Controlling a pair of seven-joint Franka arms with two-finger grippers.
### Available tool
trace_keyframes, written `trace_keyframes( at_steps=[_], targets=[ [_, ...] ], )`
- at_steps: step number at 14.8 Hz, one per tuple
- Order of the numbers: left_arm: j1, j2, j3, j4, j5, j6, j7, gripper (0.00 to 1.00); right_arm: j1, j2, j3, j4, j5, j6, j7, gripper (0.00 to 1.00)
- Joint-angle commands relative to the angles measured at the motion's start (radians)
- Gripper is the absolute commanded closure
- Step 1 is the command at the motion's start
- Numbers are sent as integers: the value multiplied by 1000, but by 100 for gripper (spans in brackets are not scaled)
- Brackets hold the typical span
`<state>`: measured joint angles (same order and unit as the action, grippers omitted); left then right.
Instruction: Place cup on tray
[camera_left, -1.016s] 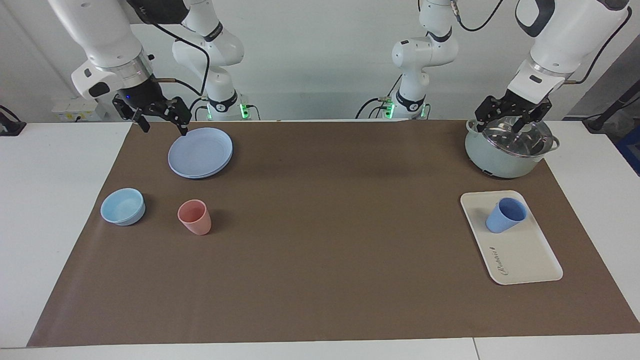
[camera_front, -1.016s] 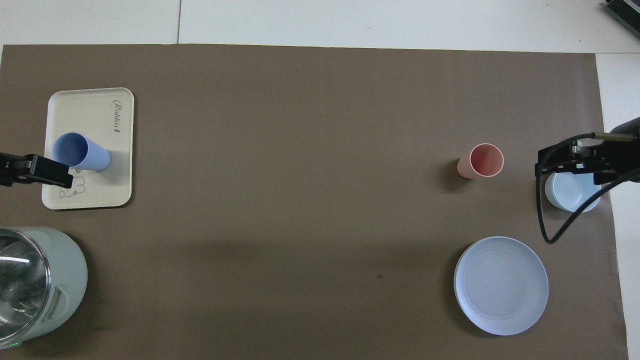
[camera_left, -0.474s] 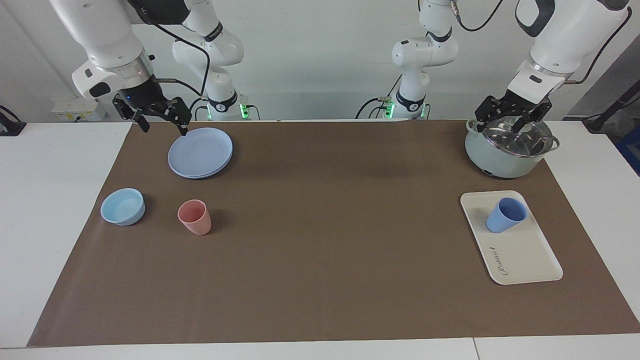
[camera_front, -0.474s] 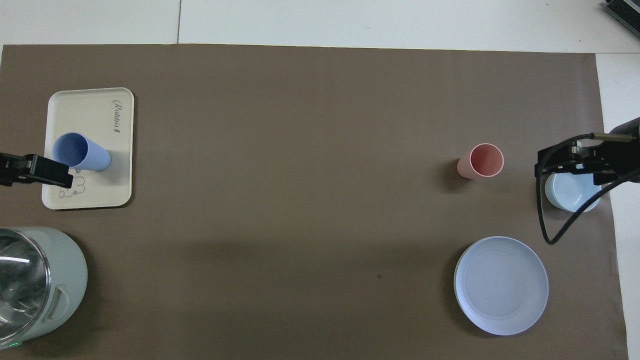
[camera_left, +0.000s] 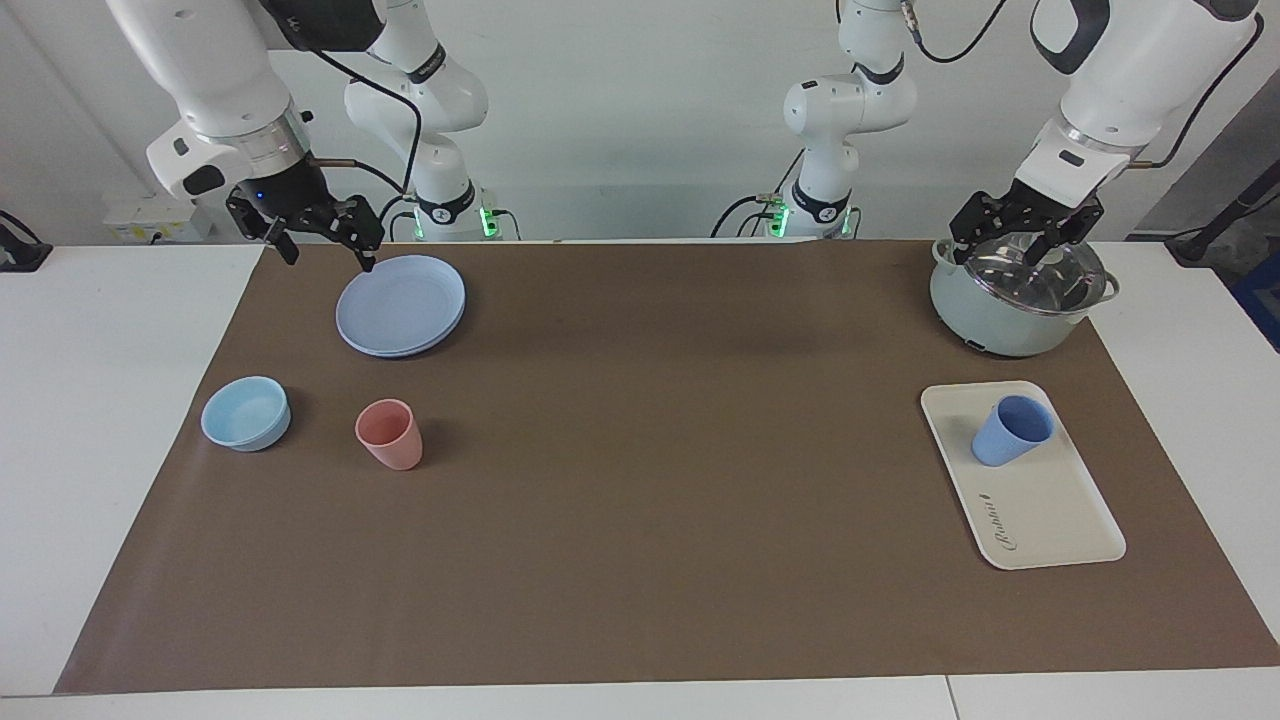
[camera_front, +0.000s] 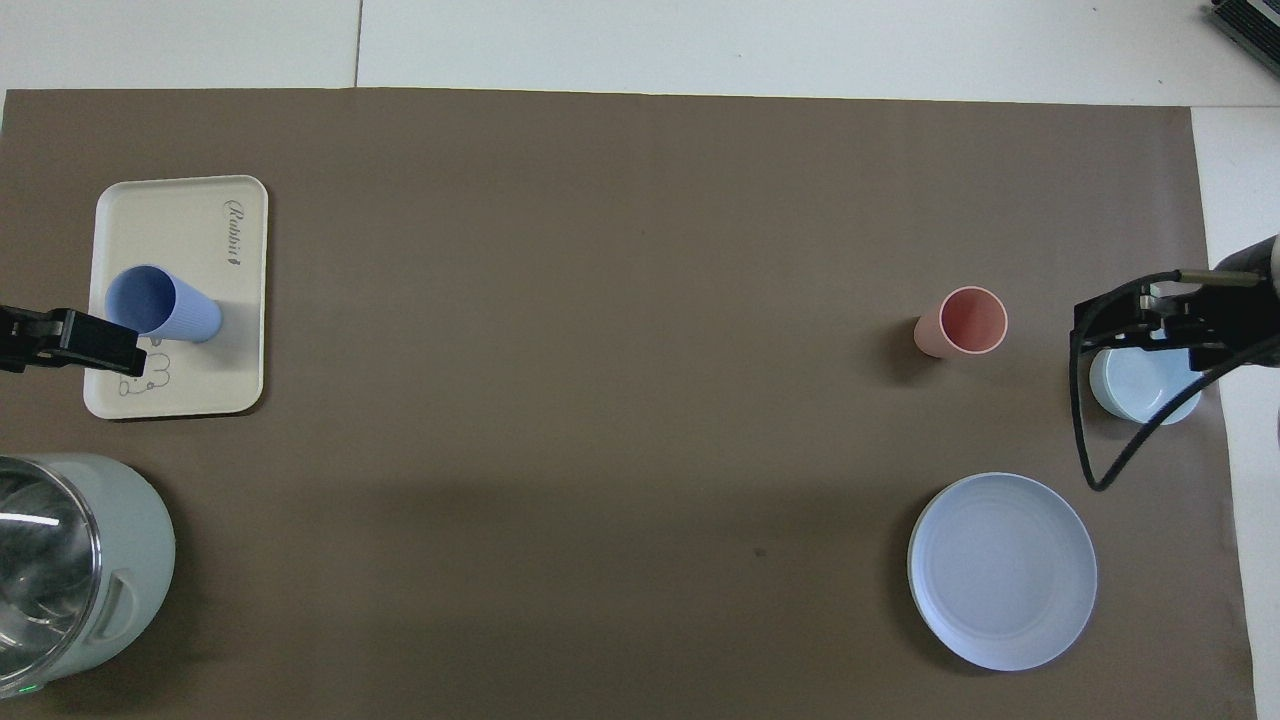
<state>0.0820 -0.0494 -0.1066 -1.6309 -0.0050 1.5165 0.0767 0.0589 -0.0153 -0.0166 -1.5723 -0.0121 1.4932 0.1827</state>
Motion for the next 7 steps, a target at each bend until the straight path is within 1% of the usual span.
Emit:
trace_keyframes(
  at_steps=[1,7],
  targets=[
    [9,-17,-4,-18,-10,-7,8,0,-8,-29,9,-32,-14,1,-20,0],
    [9,-18,-4,-17,-10,-7,8,0,-8,-26,9,-32,-15,39,-23,0]
  ],
)
